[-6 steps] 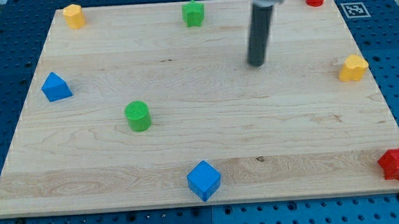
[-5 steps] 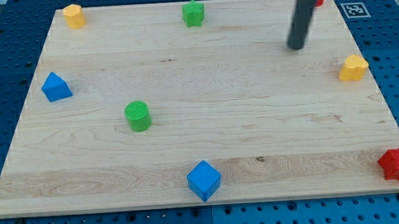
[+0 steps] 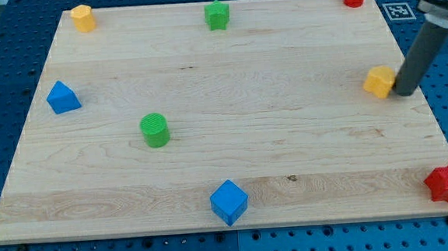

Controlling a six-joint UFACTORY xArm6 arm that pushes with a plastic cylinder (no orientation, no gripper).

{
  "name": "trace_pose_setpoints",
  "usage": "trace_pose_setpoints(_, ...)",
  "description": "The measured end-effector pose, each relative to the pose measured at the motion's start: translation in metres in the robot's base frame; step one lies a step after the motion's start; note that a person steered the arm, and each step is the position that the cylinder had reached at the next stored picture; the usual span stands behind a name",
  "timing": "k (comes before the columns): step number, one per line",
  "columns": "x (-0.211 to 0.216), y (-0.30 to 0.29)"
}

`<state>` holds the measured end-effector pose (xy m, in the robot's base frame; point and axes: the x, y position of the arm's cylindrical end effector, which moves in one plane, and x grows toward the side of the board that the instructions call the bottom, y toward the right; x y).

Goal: Slide yellow heart towards top center

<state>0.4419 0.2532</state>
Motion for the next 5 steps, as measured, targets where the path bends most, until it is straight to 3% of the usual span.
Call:
trace_pose_setpoints(3,-0.062,-0.075)
trace_pose_setpoints(5,-0.082,-0.141)
